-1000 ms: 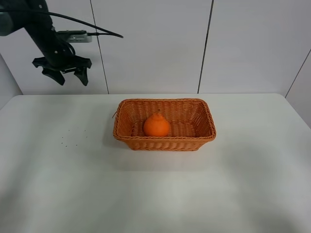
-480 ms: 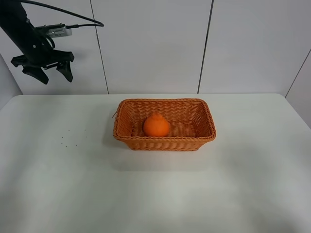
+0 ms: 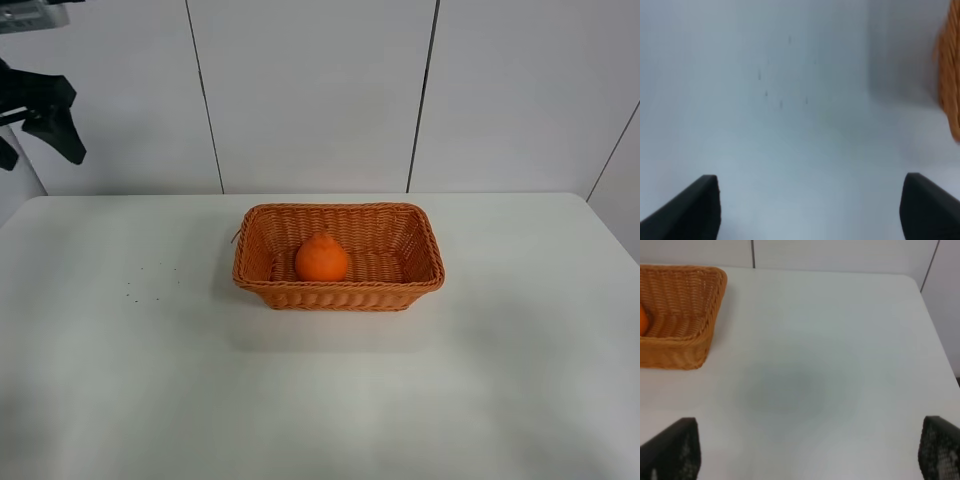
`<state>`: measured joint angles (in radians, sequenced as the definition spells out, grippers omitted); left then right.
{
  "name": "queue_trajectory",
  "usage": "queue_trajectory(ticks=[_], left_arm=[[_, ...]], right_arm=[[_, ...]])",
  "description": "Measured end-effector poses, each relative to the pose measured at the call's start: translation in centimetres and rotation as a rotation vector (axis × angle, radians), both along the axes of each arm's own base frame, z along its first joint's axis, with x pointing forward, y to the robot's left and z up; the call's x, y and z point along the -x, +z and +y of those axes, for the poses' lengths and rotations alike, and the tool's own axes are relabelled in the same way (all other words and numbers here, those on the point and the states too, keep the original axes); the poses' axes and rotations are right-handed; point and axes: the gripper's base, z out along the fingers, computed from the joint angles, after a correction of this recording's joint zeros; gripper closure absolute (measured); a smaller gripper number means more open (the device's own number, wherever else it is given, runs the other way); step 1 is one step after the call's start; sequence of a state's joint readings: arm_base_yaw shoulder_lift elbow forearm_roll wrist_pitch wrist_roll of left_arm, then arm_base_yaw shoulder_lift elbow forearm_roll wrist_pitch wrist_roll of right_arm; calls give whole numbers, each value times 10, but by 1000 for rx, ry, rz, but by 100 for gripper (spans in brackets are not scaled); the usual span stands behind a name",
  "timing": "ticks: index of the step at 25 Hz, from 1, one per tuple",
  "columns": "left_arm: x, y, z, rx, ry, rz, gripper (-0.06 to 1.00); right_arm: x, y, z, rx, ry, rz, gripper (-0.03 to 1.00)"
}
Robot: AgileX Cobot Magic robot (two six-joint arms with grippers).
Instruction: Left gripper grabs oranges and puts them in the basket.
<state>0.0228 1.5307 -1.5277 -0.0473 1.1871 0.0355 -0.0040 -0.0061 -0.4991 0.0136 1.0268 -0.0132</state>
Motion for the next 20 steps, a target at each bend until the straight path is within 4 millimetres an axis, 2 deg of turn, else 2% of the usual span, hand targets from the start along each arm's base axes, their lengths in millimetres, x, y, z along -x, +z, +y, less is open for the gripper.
queue_trajectory(ticks=[4,8,13,20], left_arm=[[59,6,0,-24,-12,-24,11],[114,-3,5,-86,0,-31,11],[177,-36,6,-111,14,-37,11],[239,-94,4,-113,14,-115,11]], right_arm=[[0,0,0,0,0,0,27],[0,0,0,0,0,0,27],[0,0,0,0,0,0,27],[0,0,0,0,0,0,27]])
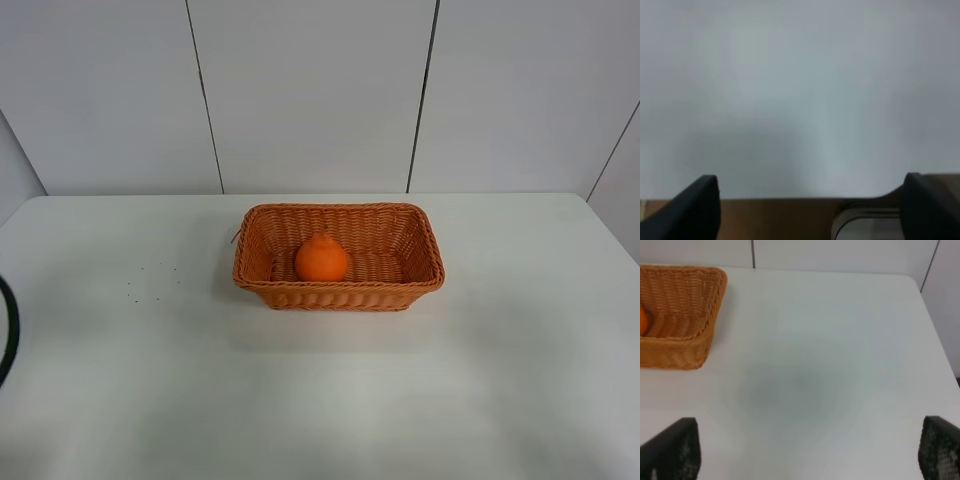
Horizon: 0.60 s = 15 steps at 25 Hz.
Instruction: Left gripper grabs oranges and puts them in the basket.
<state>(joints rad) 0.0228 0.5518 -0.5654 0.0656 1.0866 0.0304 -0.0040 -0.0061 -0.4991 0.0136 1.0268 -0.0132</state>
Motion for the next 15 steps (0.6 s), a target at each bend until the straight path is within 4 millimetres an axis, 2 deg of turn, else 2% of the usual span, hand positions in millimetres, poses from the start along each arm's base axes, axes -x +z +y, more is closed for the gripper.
queue_trajectory(ticks=[3,15], left_arm=[[16,-12,0,-1,-1,-56,11],[50,-4,-2,3,-2,-324,11]], right_arm=[[0,0,0,0,0,0,27],[0,0,0,0,0,0,27]])
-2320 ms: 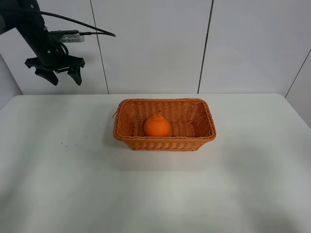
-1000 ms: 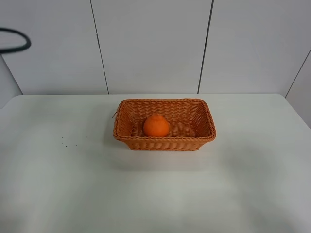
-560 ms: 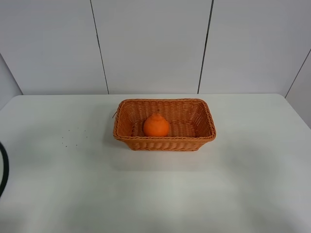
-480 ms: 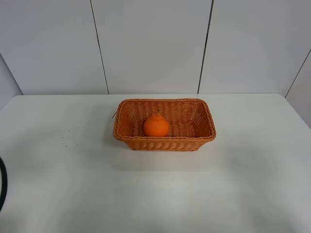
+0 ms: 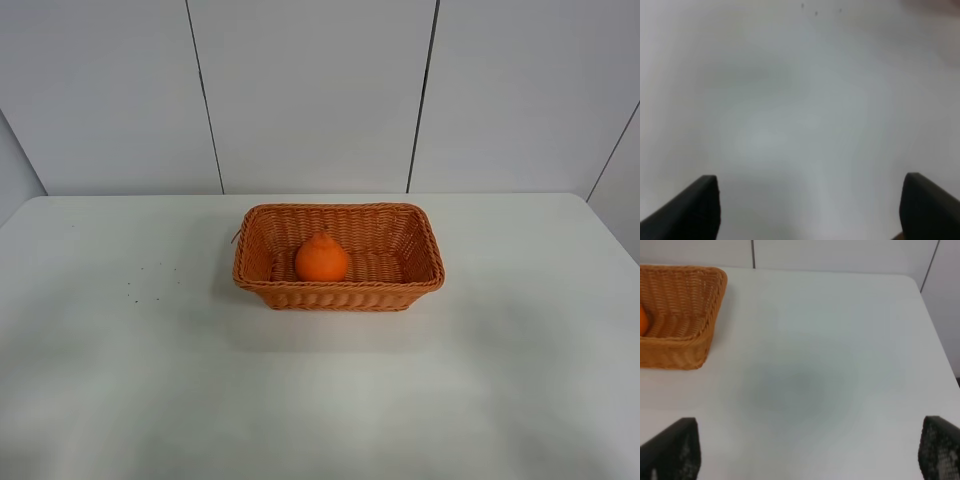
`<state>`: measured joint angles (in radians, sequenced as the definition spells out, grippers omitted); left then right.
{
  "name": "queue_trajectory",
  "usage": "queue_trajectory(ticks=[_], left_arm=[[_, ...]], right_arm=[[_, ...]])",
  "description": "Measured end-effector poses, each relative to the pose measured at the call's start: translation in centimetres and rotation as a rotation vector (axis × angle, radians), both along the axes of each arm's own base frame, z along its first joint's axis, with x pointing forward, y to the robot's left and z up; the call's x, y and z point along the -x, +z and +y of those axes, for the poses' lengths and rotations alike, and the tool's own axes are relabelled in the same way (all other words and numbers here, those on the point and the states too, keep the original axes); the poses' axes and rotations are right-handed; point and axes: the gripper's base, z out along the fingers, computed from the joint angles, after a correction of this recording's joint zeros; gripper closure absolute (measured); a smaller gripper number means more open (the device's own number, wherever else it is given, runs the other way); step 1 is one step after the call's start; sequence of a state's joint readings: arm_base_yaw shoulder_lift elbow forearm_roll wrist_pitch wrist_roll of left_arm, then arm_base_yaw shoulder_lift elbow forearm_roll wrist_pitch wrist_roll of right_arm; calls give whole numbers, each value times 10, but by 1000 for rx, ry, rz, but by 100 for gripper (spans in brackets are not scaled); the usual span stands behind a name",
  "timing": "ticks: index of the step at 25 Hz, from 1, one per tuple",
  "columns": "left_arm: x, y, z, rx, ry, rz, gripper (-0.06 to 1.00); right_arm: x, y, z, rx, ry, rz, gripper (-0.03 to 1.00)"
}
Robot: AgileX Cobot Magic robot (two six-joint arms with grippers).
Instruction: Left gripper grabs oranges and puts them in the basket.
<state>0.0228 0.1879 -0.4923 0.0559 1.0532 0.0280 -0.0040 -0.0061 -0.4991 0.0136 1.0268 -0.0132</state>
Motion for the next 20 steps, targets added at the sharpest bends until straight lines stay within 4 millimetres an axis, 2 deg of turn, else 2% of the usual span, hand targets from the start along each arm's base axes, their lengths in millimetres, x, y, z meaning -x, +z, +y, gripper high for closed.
queue_trajectory(ticks=[9,20], left_arm=[[26,1,-1,4,4,-183,11],[28,1,-2,17,1,-195,11]], right_arm=[[0,0,0,0,0,0,27],[0,0,0,0,0,0,27]])
